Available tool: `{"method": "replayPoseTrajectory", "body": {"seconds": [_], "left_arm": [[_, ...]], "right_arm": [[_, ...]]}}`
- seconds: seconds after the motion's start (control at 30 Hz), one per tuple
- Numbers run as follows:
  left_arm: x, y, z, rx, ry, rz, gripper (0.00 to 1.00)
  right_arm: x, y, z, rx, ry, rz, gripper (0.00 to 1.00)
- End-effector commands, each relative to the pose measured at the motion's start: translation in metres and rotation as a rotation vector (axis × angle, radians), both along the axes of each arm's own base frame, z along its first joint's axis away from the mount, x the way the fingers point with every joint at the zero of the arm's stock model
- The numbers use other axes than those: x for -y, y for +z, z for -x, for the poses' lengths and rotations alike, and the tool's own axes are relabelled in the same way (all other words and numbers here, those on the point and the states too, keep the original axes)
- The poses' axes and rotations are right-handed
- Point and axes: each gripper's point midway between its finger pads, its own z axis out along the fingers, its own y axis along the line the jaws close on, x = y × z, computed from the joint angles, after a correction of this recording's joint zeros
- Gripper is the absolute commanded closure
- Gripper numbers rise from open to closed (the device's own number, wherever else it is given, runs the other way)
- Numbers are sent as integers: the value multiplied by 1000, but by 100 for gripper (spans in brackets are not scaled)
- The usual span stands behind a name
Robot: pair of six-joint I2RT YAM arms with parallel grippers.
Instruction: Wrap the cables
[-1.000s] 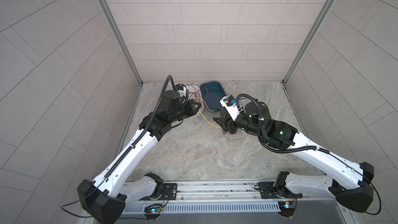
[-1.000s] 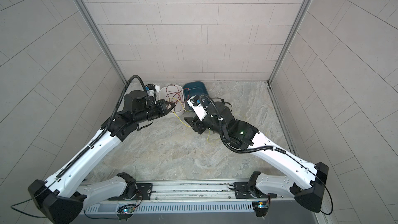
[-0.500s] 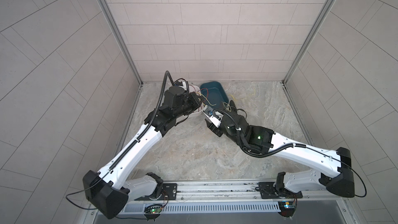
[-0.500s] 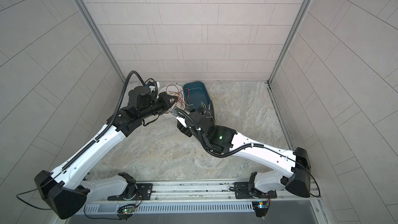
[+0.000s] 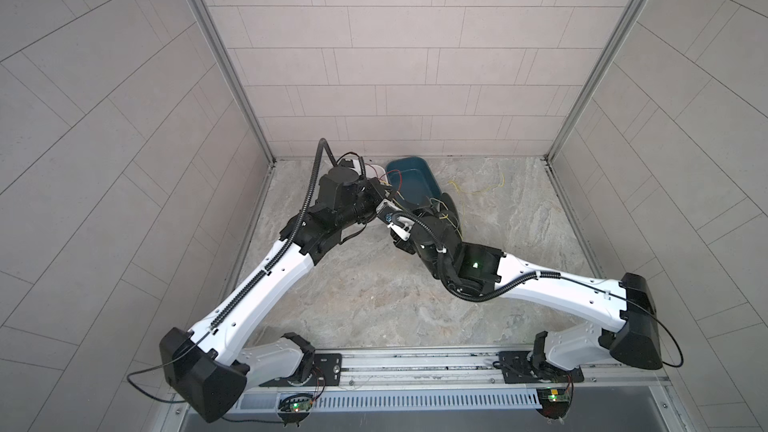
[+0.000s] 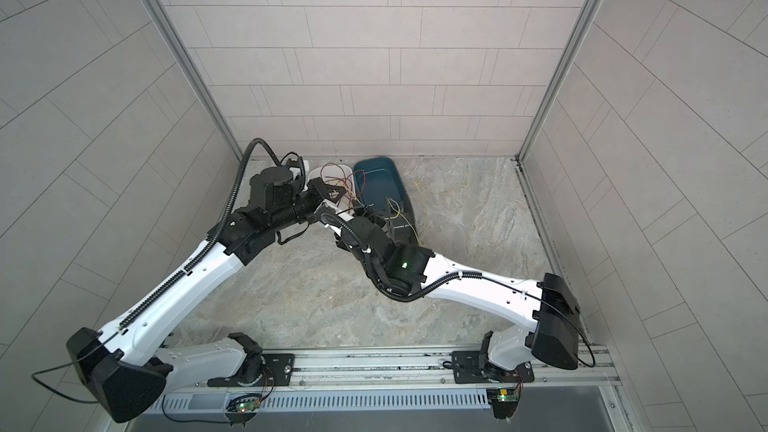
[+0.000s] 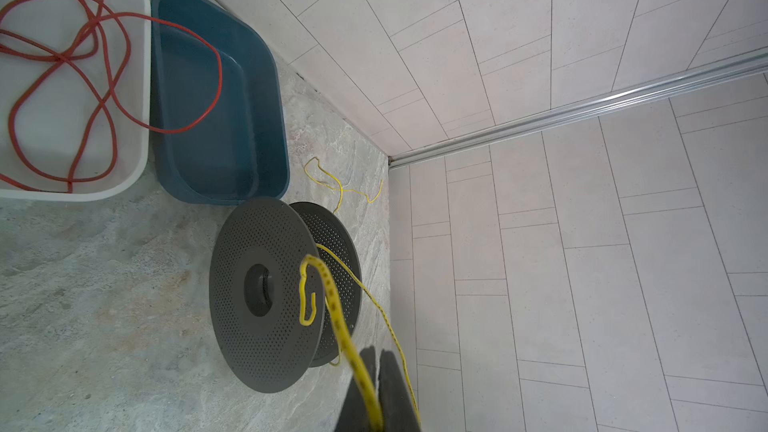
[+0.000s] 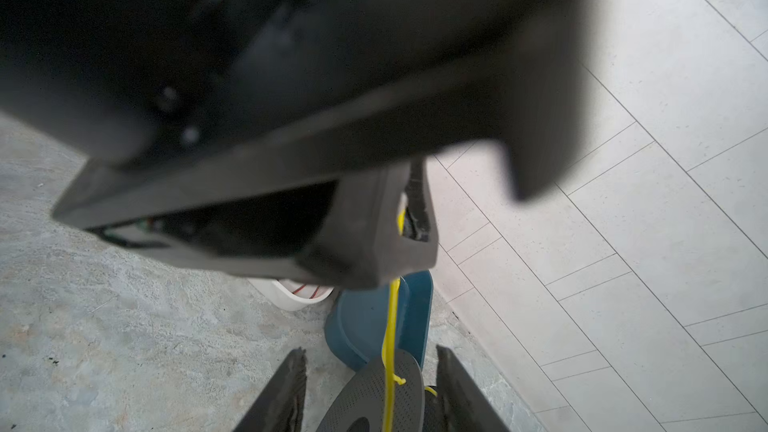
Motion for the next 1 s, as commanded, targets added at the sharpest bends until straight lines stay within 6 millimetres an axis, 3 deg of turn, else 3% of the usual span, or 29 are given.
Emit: {"method": "replayPoseTrajectory", "body": {"seconds": [0.0,0.53,0.7,0.83,0.97], "left_arm": [[1,6,2,21,-1,25,100],[-2,7,3,31,14,31,100],[1,8,5,36,-3,44,99],[2,7,6,41,-16,47,82],[-1,9,7,55,-11,39,55]], "right_arm": [[0,21,-4,71,-47,-20,56],[5,14,-13,106,-149,0,99],[6,15,-12,109,-145,-6,100],[8,16,-10,105,-137,-17,100],[15,24,-8,104,-140,-58,100]]}}
